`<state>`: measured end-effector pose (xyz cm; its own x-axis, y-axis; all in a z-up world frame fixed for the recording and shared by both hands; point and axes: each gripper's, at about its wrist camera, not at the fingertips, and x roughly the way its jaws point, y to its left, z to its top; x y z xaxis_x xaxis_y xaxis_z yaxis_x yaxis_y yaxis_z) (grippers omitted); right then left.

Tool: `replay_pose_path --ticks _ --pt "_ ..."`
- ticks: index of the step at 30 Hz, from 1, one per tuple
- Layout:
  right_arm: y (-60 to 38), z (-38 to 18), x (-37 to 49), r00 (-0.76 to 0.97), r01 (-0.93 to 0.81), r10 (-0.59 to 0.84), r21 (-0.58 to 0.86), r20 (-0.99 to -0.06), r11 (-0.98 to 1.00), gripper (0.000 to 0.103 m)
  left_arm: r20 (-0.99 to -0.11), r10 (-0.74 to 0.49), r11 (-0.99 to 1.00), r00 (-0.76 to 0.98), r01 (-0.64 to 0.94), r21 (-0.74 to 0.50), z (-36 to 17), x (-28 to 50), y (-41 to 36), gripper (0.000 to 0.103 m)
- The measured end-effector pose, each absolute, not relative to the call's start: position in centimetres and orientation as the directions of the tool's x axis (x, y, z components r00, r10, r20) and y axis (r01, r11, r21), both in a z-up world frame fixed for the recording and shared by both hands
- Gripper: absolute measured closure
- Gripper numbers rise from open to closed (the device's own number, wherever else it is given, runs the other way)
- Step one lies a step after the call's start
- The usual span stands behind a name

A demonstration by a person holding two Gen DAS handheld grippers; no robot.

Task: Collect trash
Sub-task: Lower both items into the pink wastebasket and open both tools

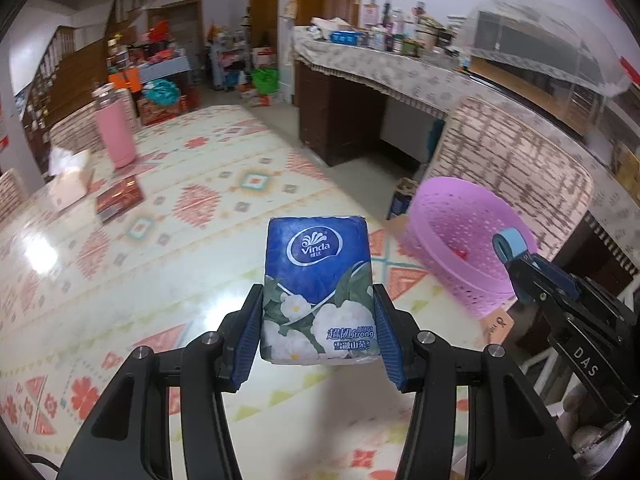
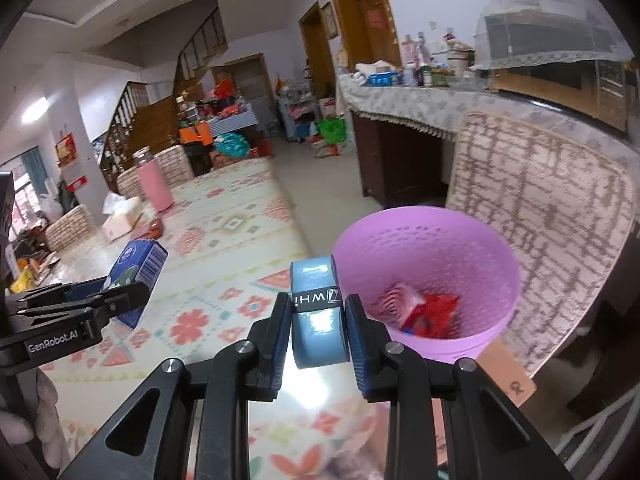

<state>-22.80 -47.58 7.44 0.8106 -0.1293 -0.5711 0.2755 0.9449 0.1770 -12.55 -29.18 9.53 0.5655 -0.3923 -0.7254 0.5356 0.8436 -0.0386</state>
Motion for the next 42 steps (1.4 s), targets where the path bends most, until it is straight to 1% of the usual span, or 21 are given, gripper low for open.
replay_pose_path --ticks 8,15,26,35,42 --pt "-51.2 7.9 -22.7 0.800 0.336 -0.224 0.107 -0.556 0.936 0.073 -0.716 -0.436 0.795 0.545 0.606 -0.022 10.5 -11.6 -34.7 0.052" --pt "-54.5 7.8 -22.3 0.791 0.370 -0.242 0.124 -0.562 0.921 0.073 -0.703 -0.453 0.763 0.548 0.646 0.011 11.1 -10.8 -39.2 0.052" --pt "-57.3 7.5 -21.7 0.779 0.401 -0.254 0.143 -0.573 0.905 0.073 -0.733 -0.468 0.703 0.494 0.711 0.030 9.9 -9.6 -45.6 0.052" --pt "-60.3 5.7 -20.0 0.764 0.422 -0.201 0.240 -0.613 0.874 0.073 -0.777 -0.453 0.689 0.437 0.725 0.006 8.4 -7.0 -48.9 0.052" --pt "-61.2 4.9 -18.9 0.748 0.439 -0.200 0.246 -0.633 0.864 0.072 -0.792 -0.475 0.677 0.383 0.734 -0.051 7.9 -5.6 -49.9 0.051"
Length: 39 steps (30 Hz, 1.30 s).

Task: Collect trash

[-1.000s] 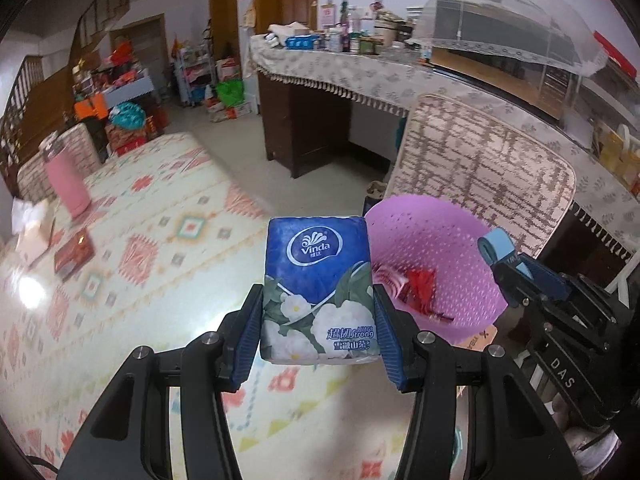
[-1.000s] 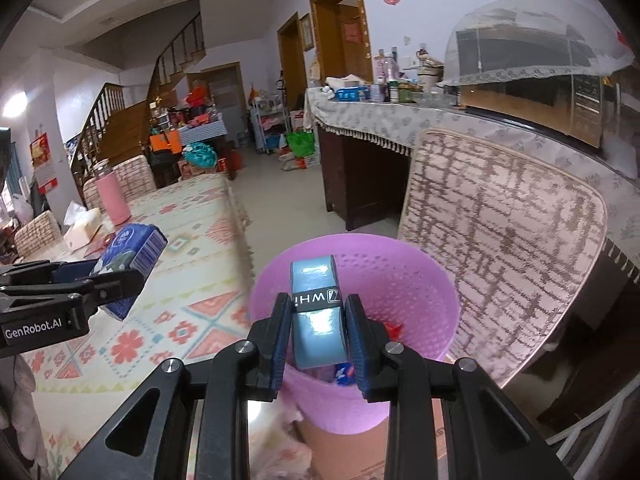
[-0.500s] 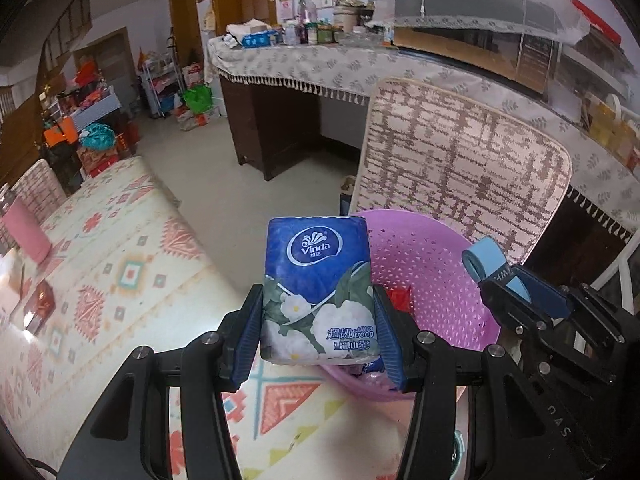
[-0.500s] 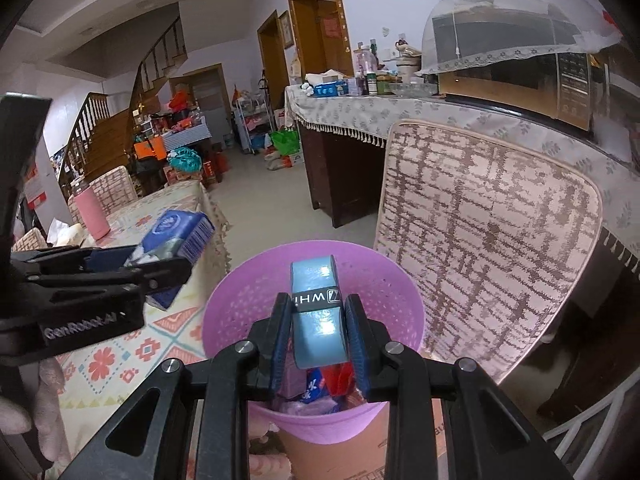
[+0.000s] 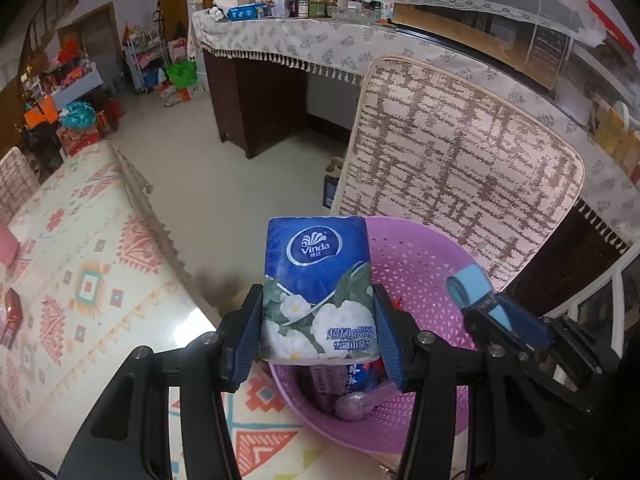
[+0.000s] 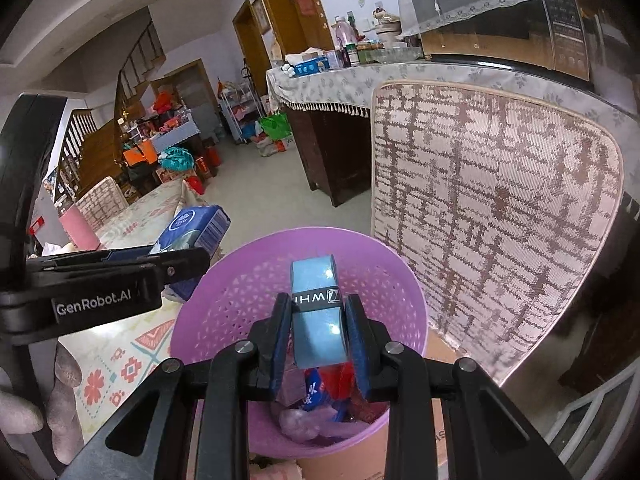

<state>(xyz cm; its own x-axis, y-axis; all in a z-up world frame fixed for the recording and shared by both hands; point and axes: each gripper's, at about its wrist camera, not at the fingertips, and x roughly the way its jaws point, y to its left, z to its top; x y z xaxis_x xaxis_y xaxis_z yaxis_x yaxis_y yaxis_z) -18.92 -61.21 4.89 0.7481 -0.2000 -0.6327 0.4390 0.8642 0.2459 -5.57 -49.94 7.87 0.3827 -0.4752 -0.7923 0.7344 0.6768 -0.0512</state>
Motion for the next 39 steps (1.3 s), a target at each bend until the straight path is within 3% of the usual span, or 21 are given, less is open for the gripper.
replay_pose_path --ticks 2,6,13,17,22,28,34,39 --pt "-61.5 4.7 -18.7 0.743 0.447 -0.202 0.249 -0.638 0.859 0.070 -0.792 -0.483 0.670 0.373 0.740 -0.061 7.9 -5.5 -50.0 0.048" --pt "-61.7 4.8 -19.1 0.745 0.467 -0.214 0.264 -0.631 0.844 0.057 -0.772 -0.516 0.663 0.372 0.744 -0.085 8.5 -5.6 -49.4 0.029" --pt "-61.1 5.6 -20.8 0.752 0.485 -0.233 0.279 -0.617 0.829 0.052 -0.766 -0.534 0.675 0.357 0.727 -0.131 9.7 -6.1 -46.8 0.028" --pt "-60.1 5.9 -22.1 0.764 0.483 -0.234 0.292 -0.601 0.825 0.038 -0.736 -0.552 0.681 0.392 0.721 -0.126 10.9 -7.9 -44.5 0.027" --pt "-58.4 6.2 -24.5 0.797 0.486 -0.252 0.335 -0.548 0.807 0.027 -0.666 -0.564 0.706 0.488 0.703 -0.082 12.7 -11.2 -40.8 0.019" --pt "-56.3 6.7 -26.7 0.808 0.495 -0.262 0.366 -0.527 0.789 0.025 -0.574 -0.549 0.761 0.607 0.647 -0.043 14.4 -14.2 -36.4 0.016" --pt "-53.1 7.8 -28.8 0.809 0.484 -0.280 0.315 -0.517 0.817 0.023 -0.441 -0.522 0.822 0.730 0.568 -0.034 16.8 -17.7 -31.6 0.004" --pt "-50.0 8.9 -30.9 0.809 0.478 -0.314 0.246 -0.497 0.843 0.016 -0.354 -0.488 0.856 0.798 0.516 -0.019 17.5 -21.1 -27.9 0.003"
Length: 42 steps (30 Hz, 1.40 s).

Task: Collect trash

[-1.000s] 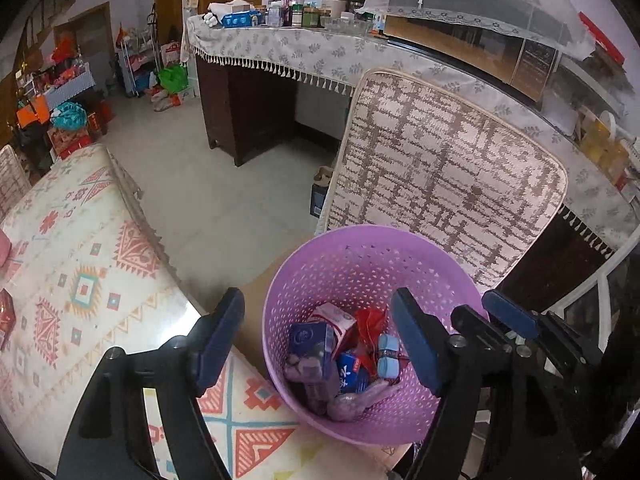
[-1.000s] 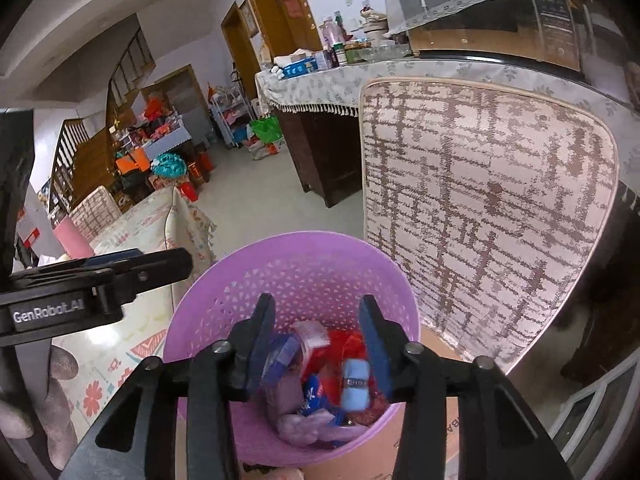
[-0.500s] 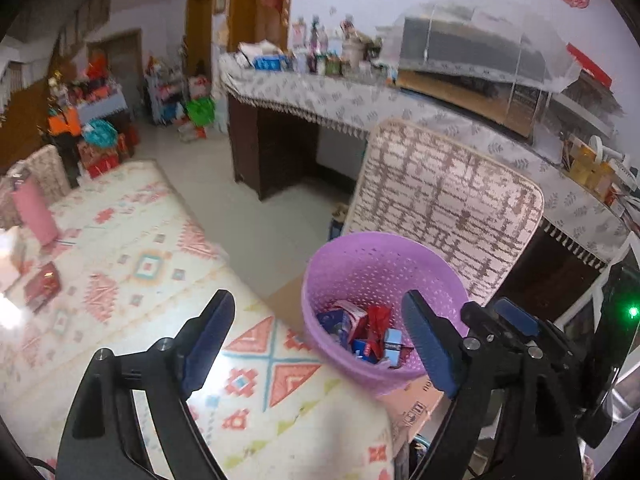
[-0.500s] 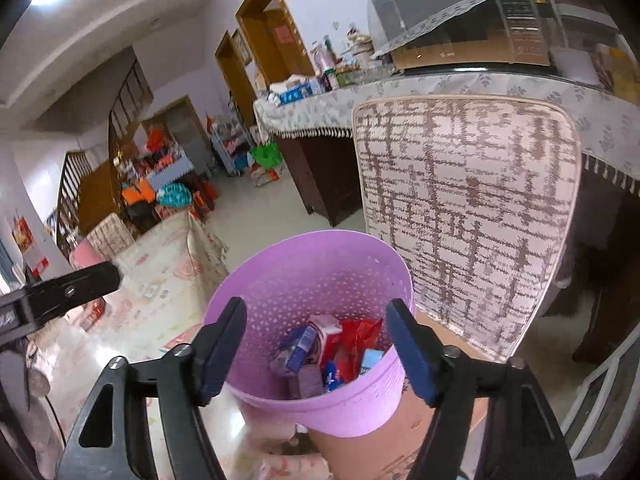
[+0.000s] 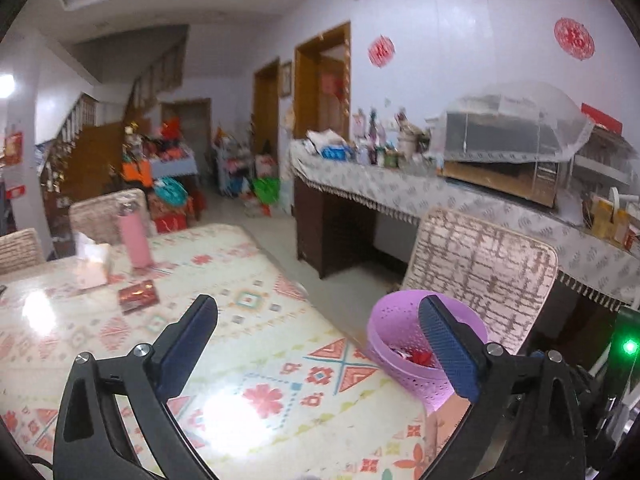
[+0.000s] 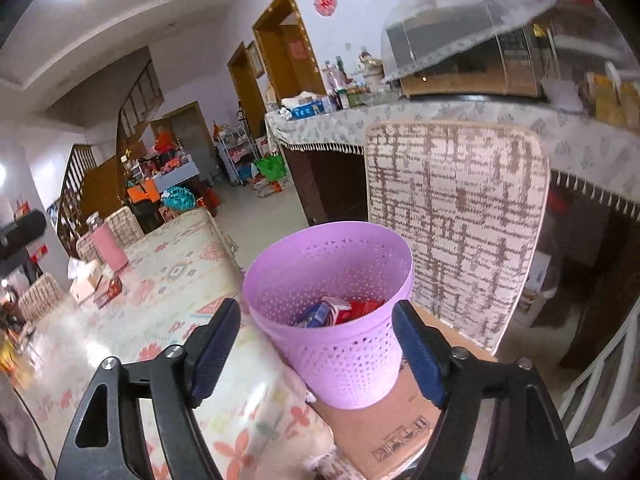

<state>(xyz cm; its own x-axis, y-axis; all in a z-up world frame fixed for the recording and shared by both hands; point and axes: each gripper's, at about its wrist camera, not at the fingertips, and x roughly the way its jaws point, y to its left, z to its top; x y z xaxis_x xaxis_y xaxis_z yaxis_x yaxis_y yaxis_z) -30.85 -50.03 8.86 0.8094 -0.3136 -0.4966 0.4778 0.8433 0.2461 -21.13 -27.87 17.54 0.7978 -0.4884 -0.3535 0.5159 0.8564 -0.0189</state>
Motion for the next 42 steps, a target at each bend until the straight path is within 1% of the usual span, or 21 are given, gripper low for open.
replay_pose_path --ticks 4,8,10,14,18,20,27,34,42 --pt "-48.5 9.0 -32.2 0.803 0.481 -0.324 0.223 -0.500 0.848 0.014 -0.332 -0.471 0.873 0.817 0.486 -0.042 16.7 -22.9 -25.8 0.003" --pt "-47.2 8.5 -32.9 0.781 0.490 -0.338 0.181 -0.525 0.853 0.014 -0.347 -0.434 0.891 0.832 0.454 -0.027 15.3 -23.9 -24.7 0.002" --pt "-46.6 8.3 -33.1 0.768 0.500 -0.357 0.150 -0.532 0.853 0.013 -0.360 -0.415 0.898 0.836 0.440 -0.013 14.5 -24.3 -24.3 0.002" --pt "-45.3 7.9 -33.7 0.758 0.500 -0.374 0.108 -0.535 0.859 0.012 -0.390 -0.419 0.893 0.820 0.450 -0.015 13.2 -24.8 -24.1 0.002" --pt "-44.8 7.9 -34.1 0.745 0.512 -0.394 0.081 -0.538 0.855 0.011 -0.460 -0.412 0.891 0.787 0.454 -0.020 11.9 -24.6 -24.5 0.002" --pt "-45.0 7.9 -34.2 0.738 0.518 -0.400 0.077 -0.544 0.852 0.011 -0.482 -0.408 0.889 0.775 0.458 -0.015 11.5 -24.8 -25.0 0.002" --pt "-46.0 7.9 -34.3 0.719 0.542 -0.426 0.059 -0.549 0.838 0.010 -0.514 -0.412 0.881 0.752 0.472 -0.016 10.9 -25.1 -26.4 0.002" --pt "-47.3 7.7 -34.2 0.704 0.559 -0.440 0.052 -0.557 0.828 0.010 -0.568 -0.415 0.868 0.711 0.496 -0.013 10.0 -24.7 -28.4 0.002" --pt "-48.6 7.3 -33.7 0.697 0.553 -0.428 0.052 -0.576 0.832 0.010 -0.614 -0.416 0.859 0.671 0.511 -0.023 9.2 -24.0 -30.2 0.002"
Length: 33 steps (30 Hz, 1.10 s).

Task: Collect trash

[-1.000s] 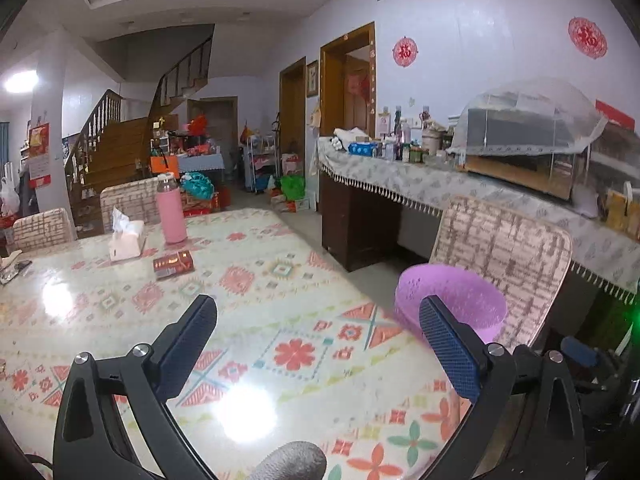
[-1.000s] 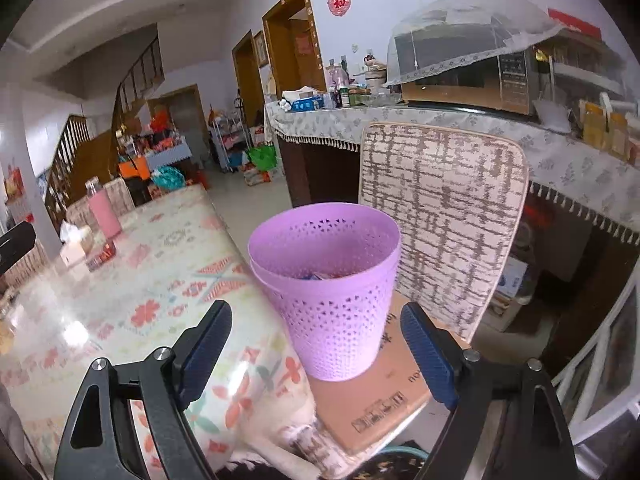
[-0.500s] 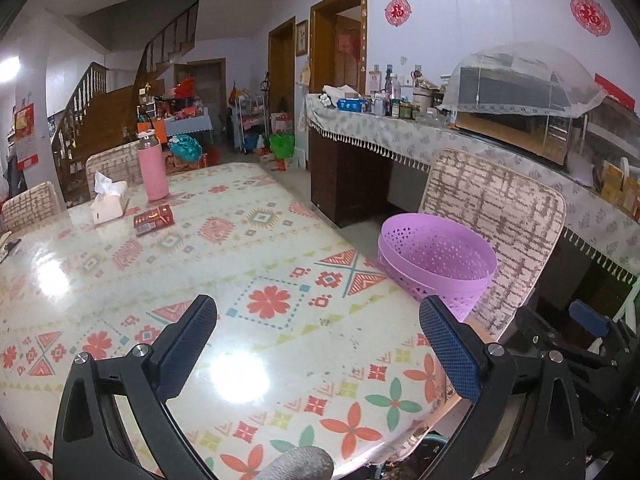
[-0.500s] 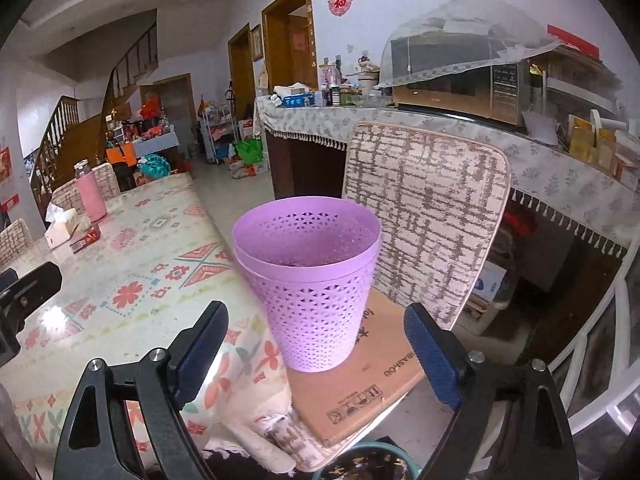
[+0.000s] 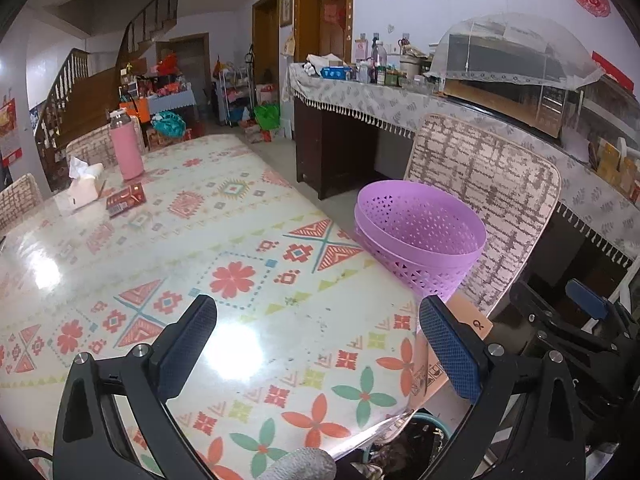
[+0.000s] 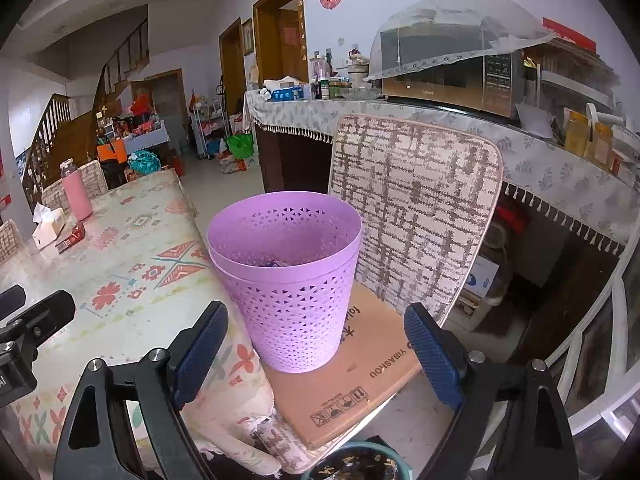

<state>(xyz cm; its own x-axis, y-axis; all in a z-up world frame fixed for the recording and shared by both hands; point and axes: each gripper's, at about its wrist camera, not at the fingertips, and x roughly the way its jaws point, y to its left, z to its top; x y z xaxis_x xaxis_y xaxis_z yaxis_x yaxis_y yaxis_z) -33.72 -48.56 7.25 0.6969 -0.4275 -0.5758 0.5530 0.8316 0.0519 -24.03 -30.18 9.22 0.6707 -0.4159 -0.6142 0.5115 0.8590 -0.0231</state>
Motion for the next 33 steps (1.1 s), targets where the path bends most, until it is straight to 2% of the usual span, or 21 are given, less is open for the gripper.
replay_pose_path --ticks 10,33 --pt "-50.2 7.8 -31.7 0.690 0.495 -0.407 -0.021 -0.598 0.869 0.010 -0.638 -0.401 0.857 0.657 0.515 -0.008 8.8 -23.8 -31.9 0.002" --pt "-53.2 7.6 -30.3 0.696 0.479 -0.365 0.021 -0.618 0.878 0.010 -0.683 -0.387 0.850 0.620 0.527 -0.003 8.7 -21.8 -35.8 0.002"
